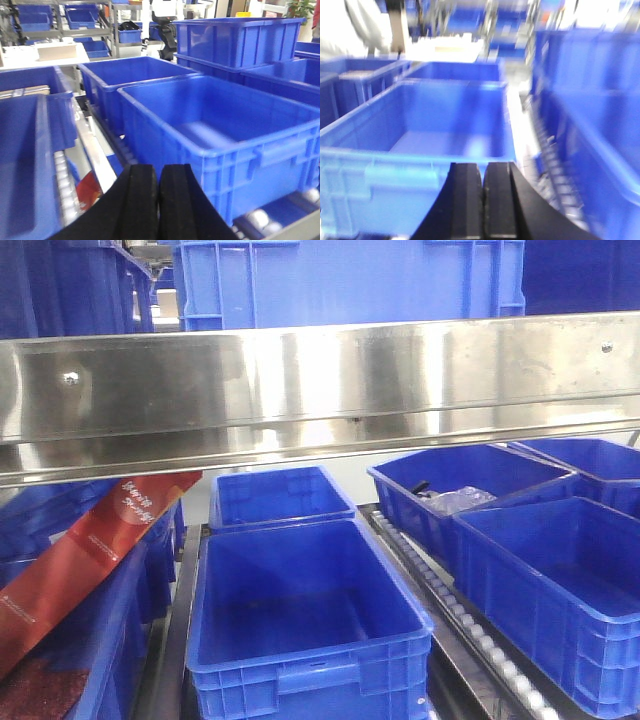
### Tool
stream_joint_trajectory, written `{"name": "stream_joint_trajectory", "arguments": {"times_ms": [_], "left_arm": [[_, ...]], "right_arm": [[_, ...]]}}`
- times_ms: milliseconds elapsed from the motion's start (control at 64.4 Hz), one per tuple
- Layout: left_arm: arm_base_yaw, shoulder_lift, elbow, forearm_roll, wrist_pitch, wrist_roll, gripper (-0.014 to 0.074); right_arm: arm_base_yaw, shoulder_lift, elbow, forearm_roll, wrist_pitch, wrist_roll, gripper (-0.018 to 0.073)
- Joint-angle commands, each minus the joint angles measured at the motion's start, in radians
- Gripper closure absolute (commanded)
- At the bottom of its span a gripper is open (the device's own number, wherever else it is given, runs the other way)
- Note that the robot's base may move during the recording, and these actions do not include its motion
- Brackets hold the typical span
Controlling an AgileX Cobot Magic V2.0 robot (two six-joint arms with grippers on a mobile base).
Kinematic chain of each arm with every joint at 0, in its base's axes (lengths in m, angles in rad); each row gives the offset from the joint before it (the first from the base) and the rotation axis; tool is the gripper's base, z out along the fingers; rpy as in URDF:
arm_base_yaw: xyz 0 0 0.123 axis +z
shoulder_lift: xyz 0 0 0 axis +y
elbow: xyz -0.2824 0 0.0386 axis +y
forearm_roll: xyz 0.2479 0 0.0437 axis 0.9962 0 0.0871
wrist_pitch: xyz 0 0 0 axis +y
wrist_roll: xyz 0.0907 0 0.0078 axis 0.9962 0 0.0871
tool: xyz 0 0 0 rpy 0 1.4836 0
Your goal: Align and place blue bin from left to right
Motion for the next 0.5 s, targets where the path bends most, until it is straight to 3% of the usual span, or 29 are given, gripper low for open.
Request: {"name": "stream_joint_trajectory", "arguments": {"times_ms": [0,124,404,482], "left_arm": [[0.005,-0.078,0.065,0.043,-0.019,-0.006,0.0592],[0.005,-0.184,0.165,0.090,-0.012,-0.006,0.0592],[0.005,-0.450,0.413,0.090,-0.049,-0.008,0.0592],[0.005,-0.528,0.489,0.090,-0.063,-0.042,0.0592]], "right_arm": [[0.002,-0.105,0.071,-0.036,-0.024,-0.008,0.0636],[0.002,-0.254,0.197,-0.061,-0.020,-0.008,0.0636],[0.002,-0.500,0.462,-0.061,-0.017,-0.008,0.0636],[0.002,-0.560,0.545,-0.061,-0.025,-0.008,0.0636]]}}
